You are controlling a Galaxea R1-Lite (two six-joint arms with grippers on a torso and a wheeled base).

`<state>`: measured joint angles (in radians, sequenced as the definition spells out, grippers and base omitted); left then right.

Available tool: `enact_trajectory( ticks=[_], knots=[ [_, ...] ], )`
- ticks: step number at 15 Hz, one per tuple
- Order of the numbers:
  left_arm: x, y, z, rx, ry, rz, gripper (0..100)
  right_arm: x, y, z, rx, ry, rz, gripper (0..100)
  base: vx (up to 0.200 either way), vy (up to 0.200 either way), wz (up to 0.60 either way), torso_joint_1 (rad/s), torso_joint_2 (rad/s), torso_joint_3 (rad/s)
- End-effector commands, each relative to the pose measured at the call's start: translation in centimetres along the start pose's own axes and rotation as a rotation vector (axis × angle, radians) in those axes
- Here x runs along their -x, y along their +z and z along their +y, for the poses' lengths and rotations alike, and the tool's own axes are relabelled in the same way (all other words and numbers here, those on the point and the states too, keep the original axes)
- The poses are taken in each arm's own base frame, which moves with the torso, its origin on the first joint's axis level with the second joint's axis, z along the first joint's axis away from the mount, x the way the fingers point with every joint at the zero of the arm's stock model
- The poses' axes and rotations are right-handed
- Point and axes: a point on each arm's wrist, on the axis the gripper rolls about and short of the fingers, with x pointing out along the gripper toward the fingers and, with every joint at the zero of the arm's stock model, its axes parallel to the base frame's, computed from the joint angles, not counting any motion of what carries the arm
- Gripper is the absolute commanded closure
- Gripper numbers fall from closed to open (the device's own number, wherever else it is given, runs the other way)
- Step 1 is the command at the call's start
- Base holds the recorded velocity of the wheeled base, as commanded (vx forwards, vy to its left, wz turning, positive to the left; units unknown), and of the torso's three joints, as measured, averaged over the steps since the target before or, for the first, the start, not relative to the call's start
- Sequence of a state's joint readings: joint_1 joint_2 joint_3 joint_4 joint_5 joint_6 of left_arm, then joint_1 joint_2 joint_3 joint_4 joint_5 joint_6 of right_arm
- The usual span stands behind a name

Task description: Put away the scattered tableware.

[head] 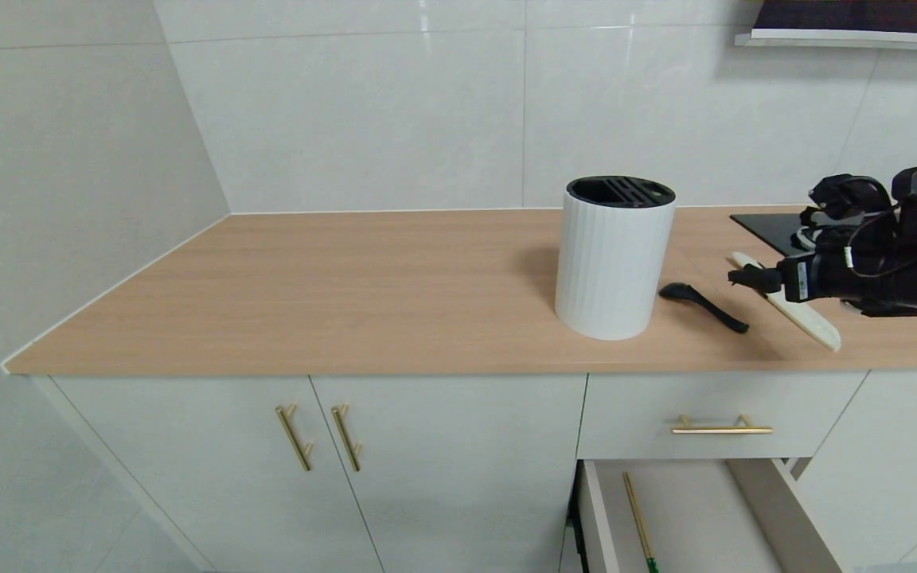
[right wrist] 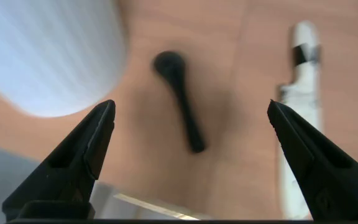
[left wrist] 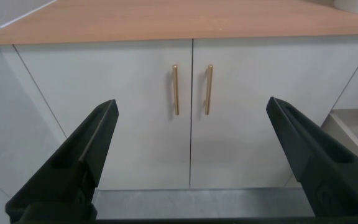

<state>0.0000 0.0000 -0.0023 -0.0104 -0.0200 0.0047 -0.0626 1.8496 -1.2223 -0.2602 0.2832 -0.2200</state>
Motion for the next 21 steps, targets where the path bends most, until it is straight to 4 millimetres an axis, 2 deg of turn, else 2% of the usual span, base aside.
enact_trajectory(
  ticks=[1, 3, 8, 21],
  knots=[
    [0.0, 0.0, 0.0, 0.000, 0.000, 0.002, 0, -3.0, -0.9, -0.8, 0.009, 0.010, 0.035, 0, 0.000, 0.000, 0.00, 0.000, 0.00, 0.000],
    [0.0, 0.0, 0.0, 0.000, 0.000, 0.002, 0, -3.3, -1.1, -0.9, 0.017, 0.014, 0.038, 0, 0.000, 0.000, 0.00, 0.000, 0.00, 0.000],
    [0.0, 0.0, 0.0, 0.000, 0.000, 0.002, 0, -5.9, -2.7, -0.6, 0.020, 0.038, 0.086, 0, 0.000, 0.000, 0.00, 0.000, 0.00, 0.000],
    [0.0, 0.0, 0.0, 0.000, 0.000, 0.000, 0, -9.0, -5.0, -0.5, 0.011, 0.060, 0.135, 0, 0.000, 0.000, 0.00, 0.000, 0.00, 0.000]
  ],
)
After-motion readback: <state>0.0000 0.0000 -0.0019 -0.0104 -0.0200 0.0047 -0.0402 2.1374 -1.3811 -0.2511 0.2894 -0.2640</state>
